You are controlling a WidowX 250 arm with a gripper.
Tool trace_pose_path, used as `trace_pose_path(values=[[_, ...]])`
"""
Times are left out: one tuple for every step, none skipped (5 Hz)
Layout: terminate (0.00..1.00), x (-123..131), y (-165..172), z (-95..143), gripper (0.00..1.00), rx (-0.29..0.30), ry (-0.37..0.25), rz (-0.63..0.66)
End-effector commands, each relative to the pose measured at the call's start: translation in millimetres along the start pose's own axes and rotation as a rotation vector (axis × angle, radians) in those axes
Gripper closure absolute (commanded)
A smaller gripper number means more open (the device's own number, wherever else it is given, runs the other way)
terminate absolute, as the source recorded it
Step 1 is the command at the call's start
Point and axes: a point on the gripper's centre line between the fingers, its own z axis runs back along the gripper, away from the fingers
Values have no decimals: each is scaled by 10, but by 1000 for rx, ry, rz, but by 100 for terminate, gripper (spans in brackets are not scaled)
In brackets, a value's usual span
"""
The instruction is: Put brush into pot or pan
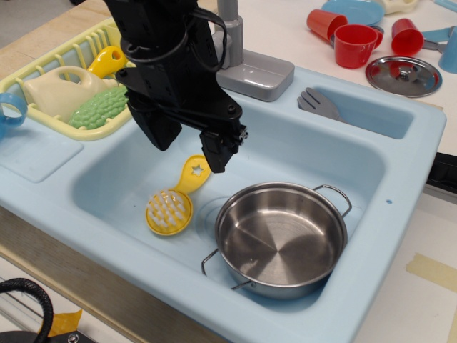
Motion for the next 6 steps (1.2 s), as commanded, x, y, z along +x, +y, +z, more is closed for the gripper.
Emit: trace_pose_path(values=[[0,0,0,0,0,0,0,0],[0,-105,77,-103,0,64,-6,116],[0,-109,81,-158,0,107,3,175],[0,-136,79,-219,0,140,-2,190],[0,-117,80,-315,0,135,18,184],[0,-123,93,-408,0,135,32,181]])
